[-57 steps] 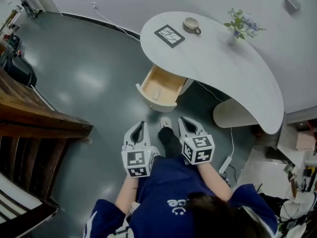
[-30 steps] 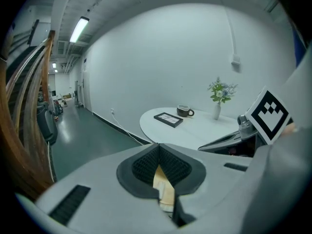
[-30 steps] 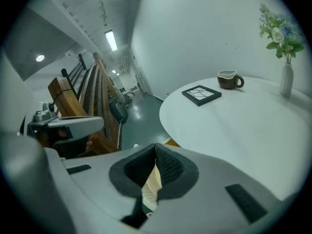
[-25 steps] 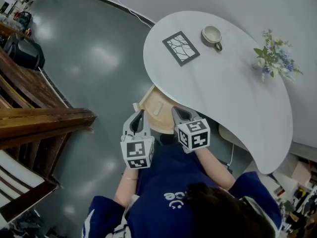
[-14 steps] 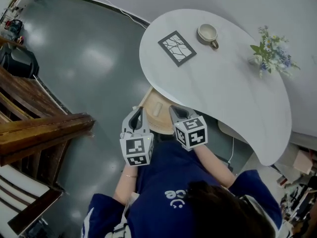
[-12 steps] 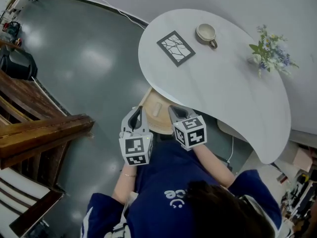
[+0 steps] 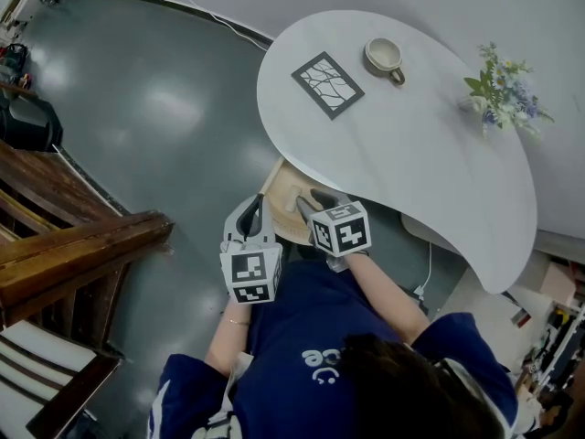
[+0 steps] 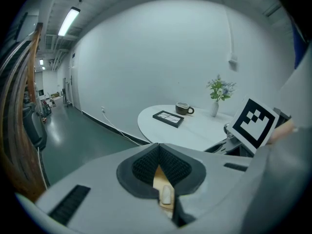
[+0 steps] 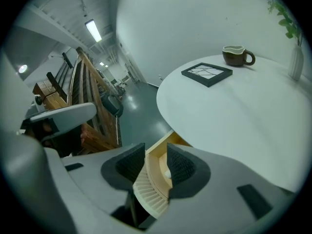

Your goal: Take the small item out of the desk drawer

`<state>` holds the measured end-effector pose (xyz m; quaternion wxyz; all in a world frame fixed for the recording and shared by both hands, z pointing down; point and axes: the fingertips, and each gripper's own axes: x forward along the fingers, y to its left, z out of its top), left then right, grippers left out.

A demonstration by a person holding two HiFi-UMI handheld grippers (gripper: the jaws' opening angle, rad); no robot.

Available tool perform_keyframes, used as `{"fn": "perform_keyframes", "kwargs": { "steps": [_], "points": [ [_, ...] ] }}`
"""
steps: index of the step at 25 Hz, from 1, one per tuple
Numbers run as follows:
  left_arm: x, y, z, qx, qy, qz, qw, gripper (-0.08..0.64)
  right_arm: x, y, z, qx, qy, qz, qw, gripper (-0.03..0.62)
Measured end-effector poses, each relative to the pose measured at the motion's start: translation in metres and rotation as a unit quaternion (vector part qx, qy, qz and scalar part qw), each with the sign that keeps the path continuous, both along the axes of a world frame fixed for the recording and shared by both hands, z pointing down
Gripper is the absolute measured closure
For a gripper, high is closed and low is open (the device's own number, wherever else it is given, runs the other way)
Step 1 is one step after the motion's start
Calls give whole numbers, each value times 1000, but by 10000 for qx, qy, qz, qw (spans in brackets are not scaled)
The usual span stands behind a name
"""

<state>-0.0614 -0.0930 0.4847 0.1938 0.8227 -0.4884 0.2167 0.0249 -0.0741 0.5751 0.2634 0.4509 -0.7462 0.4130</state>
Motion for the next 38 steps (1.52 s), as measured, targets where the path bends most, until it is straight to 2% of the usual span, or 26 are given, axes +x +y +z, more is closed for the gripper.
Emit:
{"fn": "perform_keyframes", "kwargs": {
  "steps": [7, 12, 16, 22, 31, 38],
  "points": [
    [-13, -4, 7, -118, -73, -68, 9999, 557, -8, 0, 42, -558, 46, -18, 9984, 394],
    [-25, -3, 13, -224, -171, -114, 9995, 557, -15, 0, 68, -879, 121, 105, 9960, 388],
    [-29, -5, 15, -258, -214, -130, 9994, 557, -12, -4, 80, -960, 332, 403, 9940, 383],
    [-38, -5, 17, -265, -324, -200, 9989, 557, -9, -3, 108, -1149, 659, 583, 9895, 382],
    [-51, 4, 24, -407, -457, -351, 9975, 557, -7, 0, 141, -1483, 938, 408, 9836, 379],
    [-53, 6, 25, -421, -588, -300, 9969, 557, -17, 1, 163, -1584, 1229, 30, 9797, 373]
  ]
}}
